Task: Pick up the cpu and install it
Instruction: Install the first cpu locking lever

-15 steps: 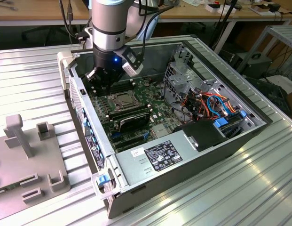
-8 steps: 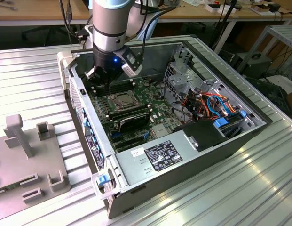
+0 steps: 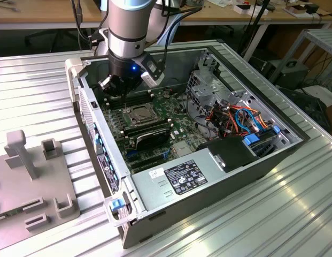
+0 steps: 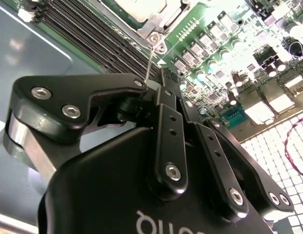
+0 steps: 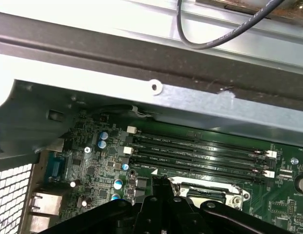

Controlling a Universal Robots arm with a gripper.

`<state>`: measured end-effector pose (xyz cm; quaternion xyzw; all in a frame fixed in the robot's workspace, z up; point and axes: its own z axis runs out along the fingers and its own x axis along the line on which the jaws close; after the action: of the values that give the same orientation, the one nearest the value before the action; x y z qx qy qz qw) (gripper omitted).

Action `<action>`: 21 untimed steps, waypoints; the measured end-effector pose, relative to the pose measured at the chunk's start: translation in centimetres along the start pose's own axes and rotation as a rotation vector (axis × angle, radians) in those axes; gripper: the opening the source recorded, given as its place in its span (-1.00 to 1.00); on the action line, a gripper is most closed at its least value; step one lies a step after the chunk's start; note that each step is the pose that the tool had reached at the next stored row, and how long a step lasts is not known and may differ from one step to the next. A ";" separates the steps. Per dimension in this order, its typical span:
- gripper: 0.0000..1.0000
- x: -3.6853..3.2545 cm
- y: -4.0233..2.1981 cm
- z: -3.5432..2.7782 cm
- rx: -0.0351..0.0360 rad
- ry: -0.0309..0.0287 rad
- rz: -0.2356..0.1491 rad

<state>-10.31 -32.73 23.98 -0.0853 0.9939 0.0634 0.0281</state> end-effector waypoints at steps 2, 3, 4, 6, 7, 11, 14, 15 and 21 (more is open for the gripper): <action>-0.79 -0.15 -0.03 0.01 -0.0038 -0.0007 0.000; -0.79 -0.23 -0.06 0.01 -0.0055 -0.0009 0.000; -0.79 -0.32 -0.09 0.01 -0.0070 -0.0011 0.000; -0.79 -0.55 -0.17 0.02 -0.0100 -0.0017 0.000; -0.79 -0.68 -0.22 0.02 -0.0113 -0.0019 0.001; -0.79 -1.57 -0.50 0.05 -0.0119 -0.0019 0.000; -0.79 -2.42 -0.68 0.10 -0.0118 -0.0019 0.001; -0.79 -2.73 -0.74 0.14 -0.0119 -0.0020 0.001; -0.79 -3.16 -0.36 0.30 -0.0123 -0.0020 0.001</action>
<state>-7.12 -32.52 23.85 -0.0851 0.9935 0.0696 0.0285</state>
